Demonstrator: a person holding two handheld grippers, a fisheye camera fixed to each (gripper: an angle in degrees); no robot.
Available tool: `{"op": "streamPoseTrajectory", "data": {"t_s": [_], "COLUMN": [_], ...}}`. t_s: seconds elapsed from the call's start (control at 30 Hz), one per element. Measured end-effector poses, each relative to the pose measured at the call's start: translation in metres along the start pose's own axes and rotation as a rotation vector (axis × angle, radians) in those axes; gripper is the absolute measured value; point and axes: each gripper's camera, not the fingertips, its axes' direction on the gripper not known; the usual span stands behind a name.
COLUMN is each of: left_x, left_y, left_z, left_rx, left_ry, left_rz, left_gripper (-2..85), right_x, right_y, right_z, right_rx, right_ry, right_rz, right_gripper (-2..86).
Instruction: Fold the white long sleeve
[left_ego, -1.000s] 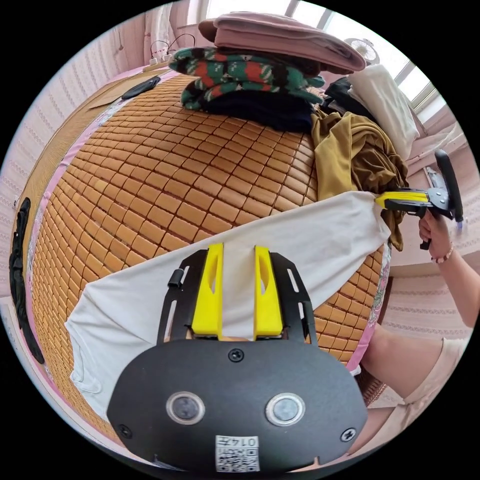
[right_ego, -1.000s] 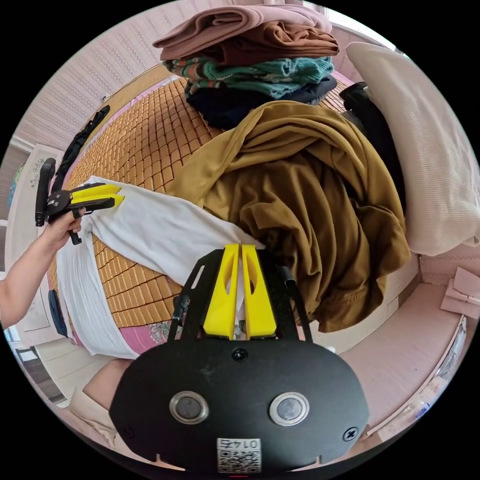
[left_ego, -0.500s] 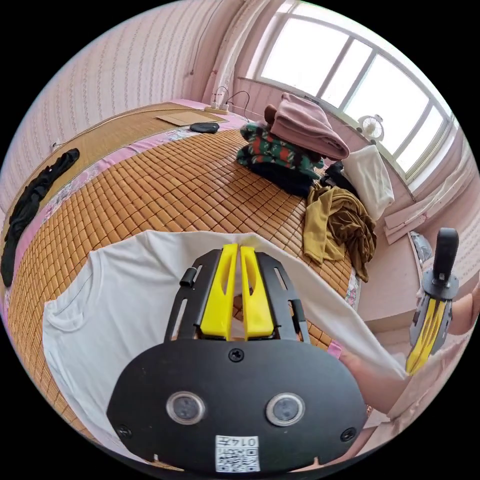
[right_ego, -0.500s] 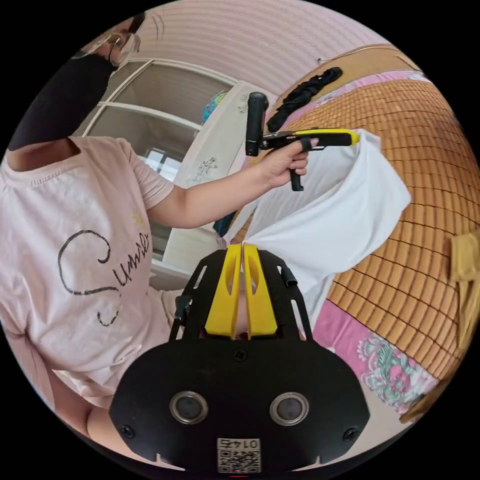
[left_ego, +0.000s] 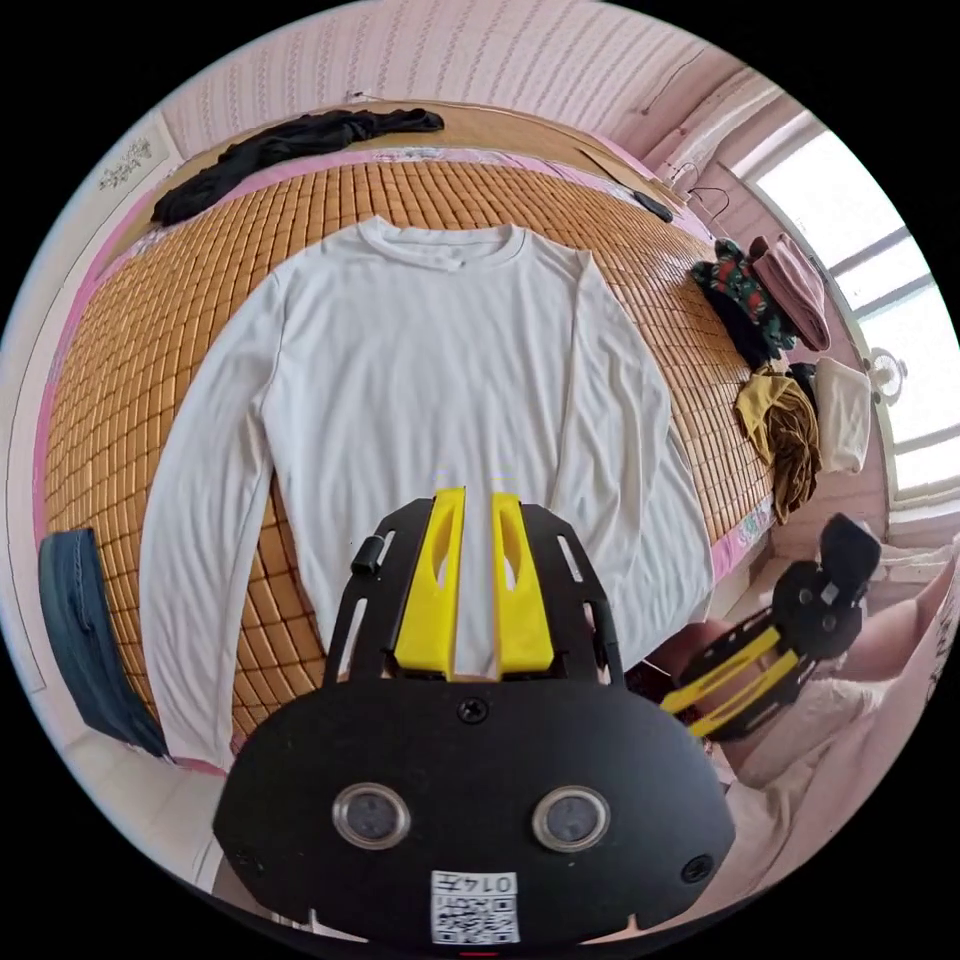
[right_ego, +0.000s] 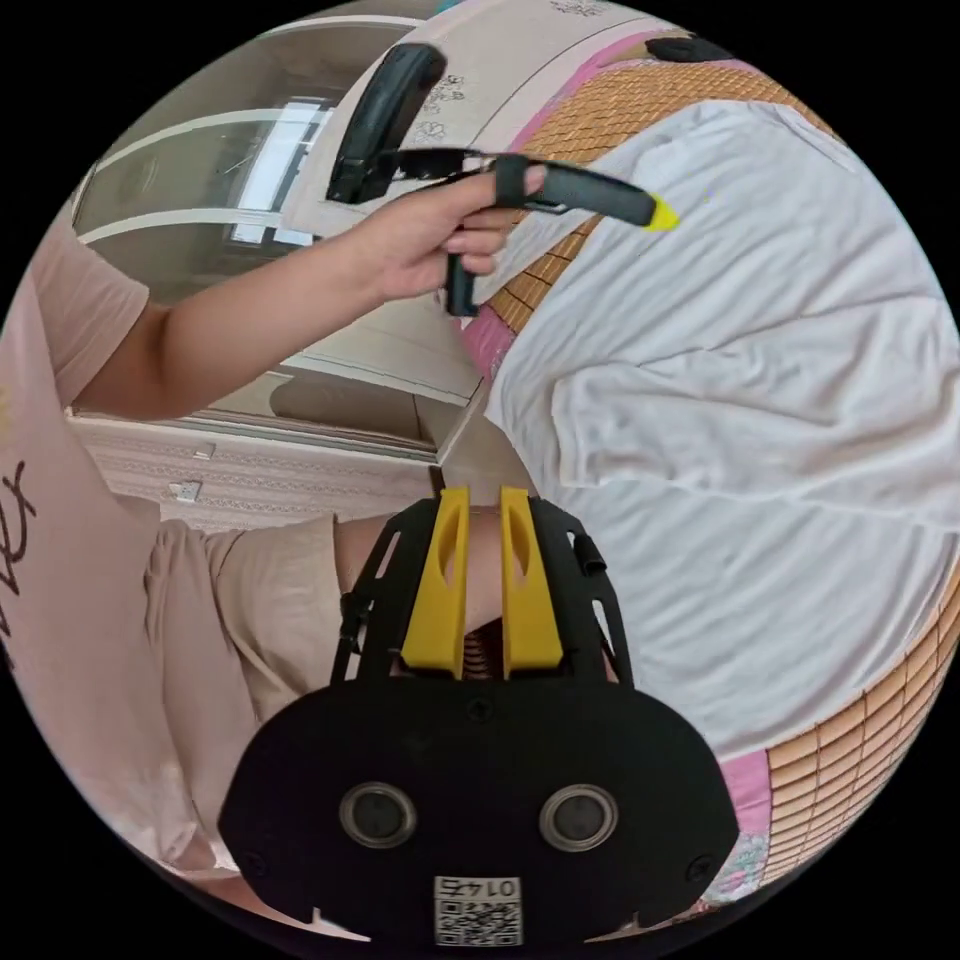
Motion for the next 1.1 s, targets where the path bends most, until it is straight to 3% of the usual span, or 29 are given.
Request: {"op": "streamPoseTrajectory", "data": {"t_s": [0.27, 0.43, 0.53, 0.67, 1.1], "left_x": [0.005, 0.004, -0.001, -0.004, -0.030], "left_y": [0.059, 0.062, 0.068, 0.071, 0.086], "left_z": [0.037, 0.031, 0.029, 0.030, -0.045], "left_rx": [-0.217, -0.202, -0.203, -0.179, -0.061], "left_ry": [0.064, 0.007, 0.017, 0.020, 0.127], "left_rz": [-0.051, -0.071, -0.102, -0.111, -0.234], "left_gripper": [8.4, 7.8, 6.6, 0.6, -1.0], "right_x": [0.068, 0.060, 0.054, 0.070, 0.011], "right_y": [0.020, -0.034, -0.093, -0.137, -0.152], "right_z": [-0.089, -0.124, -0.124, -0.092, -0.140], "right_rx": [0.183, 0.232, 0.174, 0.029, 0.197], "right_ry": [0.273, 0.465, 0.524, 0.697, 0.573], "right_rz": [0.372, 0.281, 0.164, 0.172, 0.099], "right_gripper": [4.3, 5.3, 7.5, 2.1, -0.2]}}
